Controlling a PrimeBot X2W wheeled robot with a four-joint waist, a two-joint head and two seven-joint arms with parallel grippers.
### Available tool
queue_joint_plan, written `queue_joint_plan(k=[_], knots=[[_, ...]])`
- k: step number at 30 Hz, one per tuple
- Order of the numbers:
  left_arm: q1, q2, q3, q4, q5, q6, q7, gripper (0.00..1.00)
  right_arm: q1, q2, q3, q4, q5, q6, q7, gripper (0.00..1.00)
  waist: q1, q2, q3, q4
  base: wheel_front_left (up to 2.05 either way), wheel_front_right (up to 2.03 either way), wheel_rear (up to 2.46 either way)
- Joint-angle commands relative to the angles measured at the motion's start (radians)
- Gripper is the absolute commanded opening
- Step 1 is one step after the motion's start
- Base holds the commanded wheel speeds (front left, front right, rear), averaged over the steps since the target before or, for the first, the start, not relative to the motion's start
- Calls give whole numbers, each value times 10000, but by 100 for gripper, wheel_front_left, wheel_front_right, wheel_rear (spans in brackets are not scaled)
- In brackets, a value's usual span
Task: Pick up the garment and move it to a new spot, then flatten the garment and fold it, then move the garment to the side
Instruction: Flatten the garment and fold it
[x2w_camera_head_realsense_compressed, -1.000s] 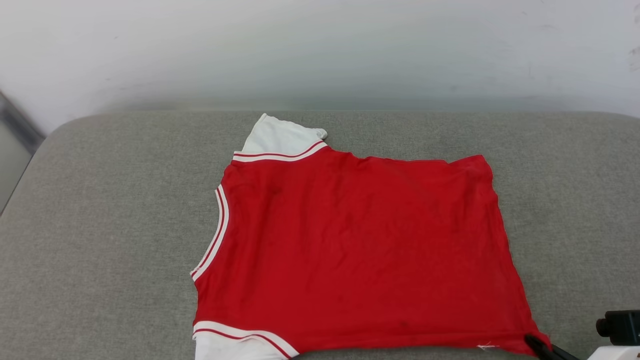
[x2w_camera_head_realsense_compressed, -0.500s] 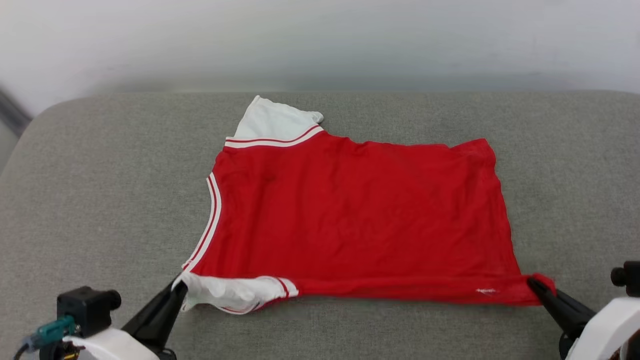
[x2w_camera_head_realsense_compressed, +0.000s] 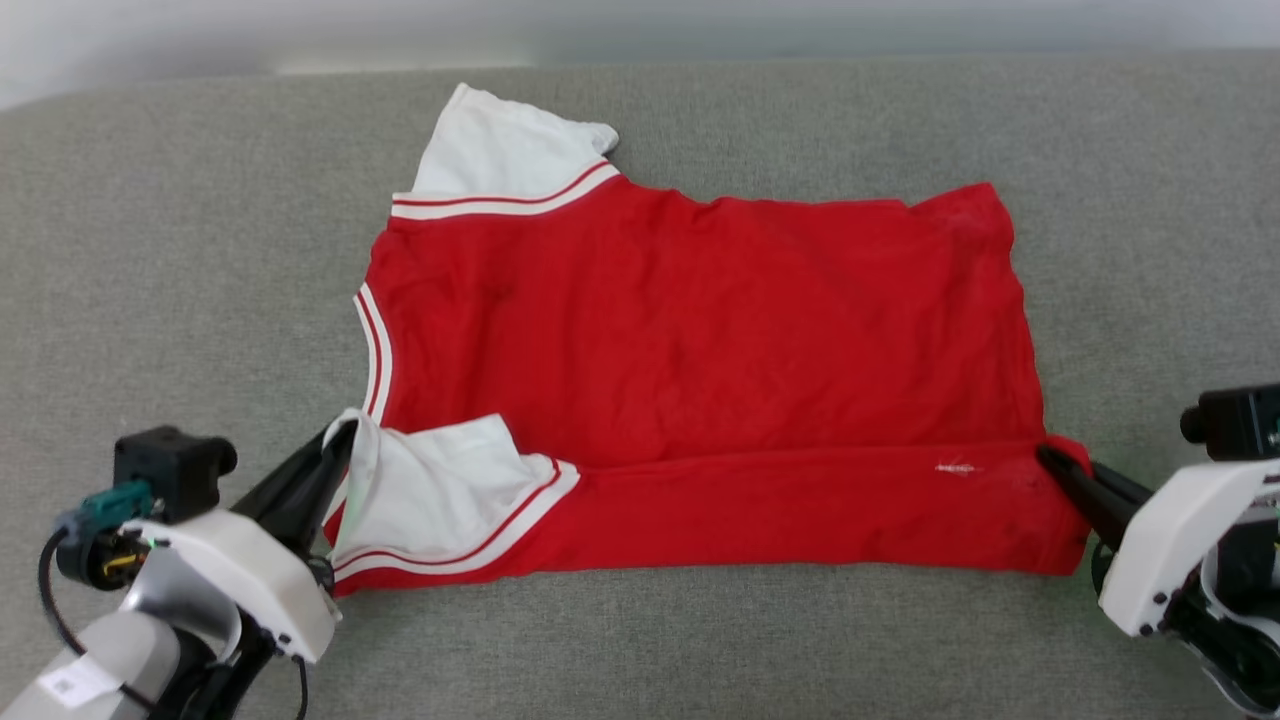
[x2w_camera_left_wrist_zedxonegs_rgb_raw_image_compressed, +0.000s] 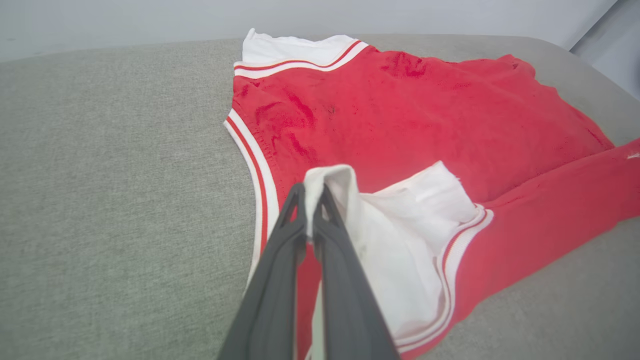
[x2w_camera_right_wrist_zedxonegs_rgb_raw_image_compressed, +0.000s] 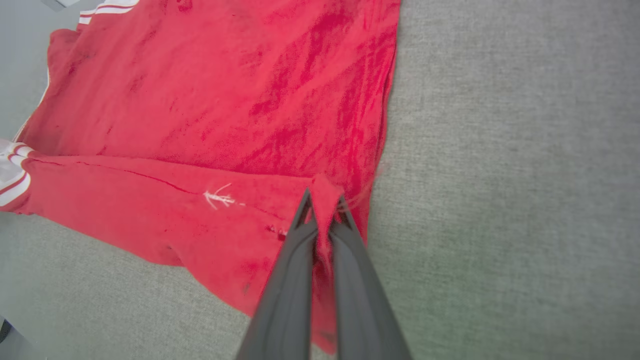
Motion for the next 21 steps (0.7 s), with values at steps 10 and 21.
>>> queue_joint_plan(k=[10, 21], knots=[[-1828, -766, -661, 2351, 630, -415, 213, 0, -1392, -70, 663, 1482, -417, -4, -130, 0, -2, -1, 526, 44, 0, 0, 0], [-2234, -1635, -793, 4027, 603, -385, -368, 100, -1634, -145, 1128, 1920, -833, -4, -816, 100, -2, -1, -222, 169, 0, 0, 0]])
